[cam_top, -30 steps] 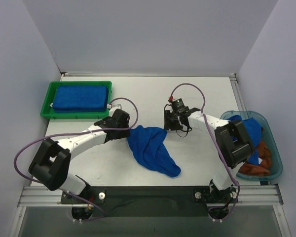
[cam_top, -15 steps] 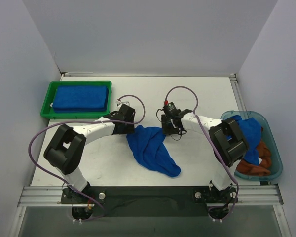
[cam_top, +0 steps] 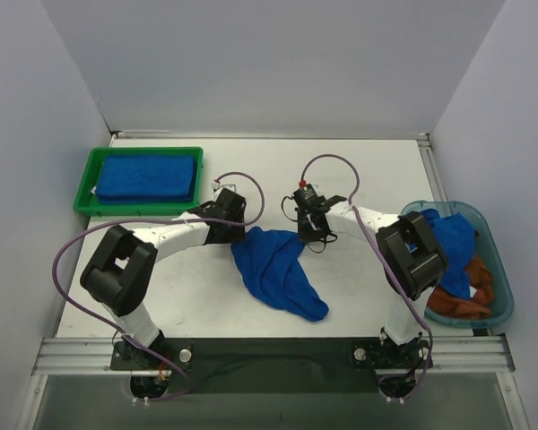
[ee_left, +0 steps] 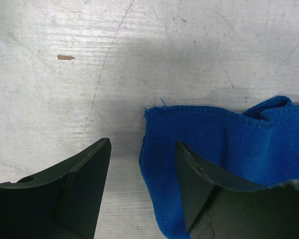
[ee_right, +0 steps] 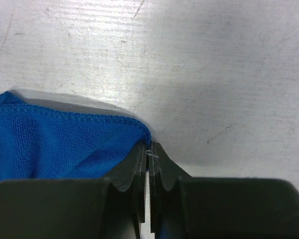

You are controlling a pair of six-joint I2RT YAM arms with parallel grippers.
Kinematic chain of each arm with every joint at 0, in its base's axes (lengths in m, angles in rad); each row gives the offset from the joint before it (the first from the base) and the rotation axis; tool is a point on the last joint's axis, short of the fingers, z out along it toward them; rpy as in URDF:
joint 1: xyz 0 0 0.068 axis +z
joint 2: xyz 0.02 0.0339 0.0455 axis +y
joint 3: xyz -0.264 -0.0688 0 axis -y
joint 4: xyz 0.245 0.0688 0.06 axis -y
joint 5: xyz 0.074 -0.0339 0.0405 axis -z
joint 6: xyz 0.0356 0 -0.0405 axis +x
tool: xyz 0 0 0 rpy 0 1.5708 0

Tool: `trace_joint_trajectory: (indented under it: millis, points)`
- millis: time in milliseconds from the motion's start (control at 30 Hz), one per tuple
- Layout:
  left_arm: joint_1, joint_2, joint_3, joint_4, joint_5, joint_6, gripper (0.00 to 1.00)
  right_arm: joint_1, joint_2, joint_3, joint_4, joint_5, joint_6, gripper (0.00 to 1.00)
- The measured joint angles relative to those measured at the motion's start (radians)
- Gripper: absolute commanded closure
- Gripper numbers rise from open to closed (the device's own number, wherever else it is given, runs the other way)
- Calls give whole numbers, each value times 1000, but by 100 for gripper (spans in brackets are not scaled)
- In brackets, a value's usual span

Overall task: Fold and stack the towels
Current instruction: Flatten out the crumpled towel

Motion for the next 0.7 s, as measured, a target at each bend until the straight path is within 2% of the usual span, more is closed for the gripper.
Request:
trace_joint_trajectory:
  millis: [400, 700]
  points:
    - [19, 31, 26, 29, 23, -11, 35, -14, 7, 11, -11, -17, -43, 100]
    - [19, 92, 55, 59, 47, -38, 38, -141, -18, -24, -5, -27, -69, 100]
